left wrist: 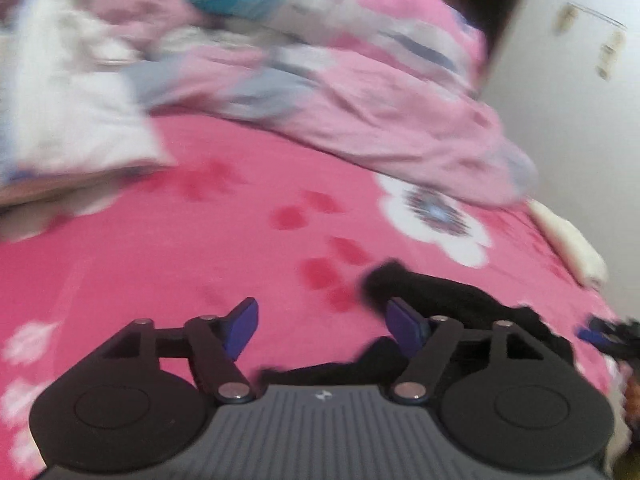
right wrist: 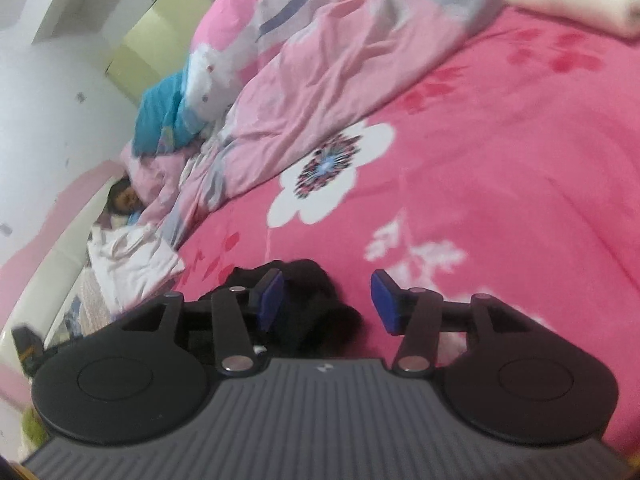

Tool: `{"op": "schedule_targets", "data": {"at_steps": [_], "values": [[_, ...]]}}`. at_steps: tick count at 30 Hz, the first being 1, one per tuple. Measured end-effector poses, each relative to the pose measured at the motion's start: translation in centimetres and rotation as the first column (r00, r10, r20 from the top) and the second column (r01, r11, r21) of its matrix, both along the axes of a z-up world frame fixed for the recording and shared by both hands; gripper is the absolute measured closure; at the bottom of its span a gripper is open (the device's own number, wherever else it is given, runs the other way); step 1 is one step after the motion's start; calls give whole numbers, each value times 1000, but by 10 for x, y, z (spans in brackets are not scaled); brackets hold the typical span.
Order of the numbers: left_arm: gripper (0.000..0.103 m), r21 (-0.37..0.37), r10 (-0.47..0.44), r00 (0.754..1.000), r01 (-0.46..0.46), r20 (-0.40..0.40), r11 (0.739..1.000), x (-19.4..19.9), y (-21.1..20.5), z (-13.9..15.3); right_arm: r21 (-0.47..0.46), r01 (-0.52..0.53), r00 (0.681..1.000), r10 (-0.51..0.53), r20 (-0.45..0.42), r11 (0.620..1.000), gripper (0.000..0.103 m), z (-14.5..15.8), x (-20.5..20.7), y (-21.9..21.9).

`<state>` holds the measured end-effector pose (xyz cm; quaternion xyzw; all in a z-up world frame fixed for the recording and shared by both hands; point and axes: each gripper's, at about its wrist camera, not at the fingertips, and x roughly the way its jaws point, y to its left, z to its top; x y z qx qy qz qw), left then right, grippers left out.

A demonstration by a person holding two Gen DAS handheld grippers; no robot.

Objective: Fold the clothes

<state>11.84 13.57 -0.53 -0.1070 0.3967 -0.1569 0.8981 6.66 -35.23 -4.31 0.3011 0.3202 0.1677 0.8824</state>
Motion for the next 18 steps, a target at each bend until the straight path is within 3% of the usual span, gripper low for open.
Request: {"op": "schedule_targets", "data": {"at_steps": [3, 7, 12, 13, 15, 16, 17, 18], "values": [[29, -5, -79, 997, 78, -16, 997, 28, -20, -4, -13, -75, 997, 74, -25, 997, 53, -4, 35, 21], [31, 76, -153, 985, 159, -81, 984, 69, -58, -28, -52, -161, 983, 155, -93, 986, 53, -13, 74, 44], [63, 143, -214, 970, 230, -120, 963, 84, -85, -51, -120, -270, 956, 252, -149, 955, 53, -20, 108, 68], [67, 157, -223, 969, 238, -108, 959, 84, -88, -54, -130, -293, 950, 273, -154, 947, 53, -22, 112, 72], [89, 186, -232, 970, 242, -74, 952, 82, -93, -56, -161, -348, 931, 321, -171, 924, 56, -26, 117, 85], [92, 188, -234, 970, 242, -63, 952, 82, -94, -56, -186, -368, 925, 339, -170, 911, 58, -27, 118, 91], [94, 186, -230, 972, 236, -53, 954, 84, -94, -56, -214, -386, 920, 355, -168, 897, 70, -28, 118, 97], [95, 184, -225, 974, 228, -41, 956, 85, -94, -54, -251, -398, 916, 367, -161, 882, 92, -28, 117, 103]]}}
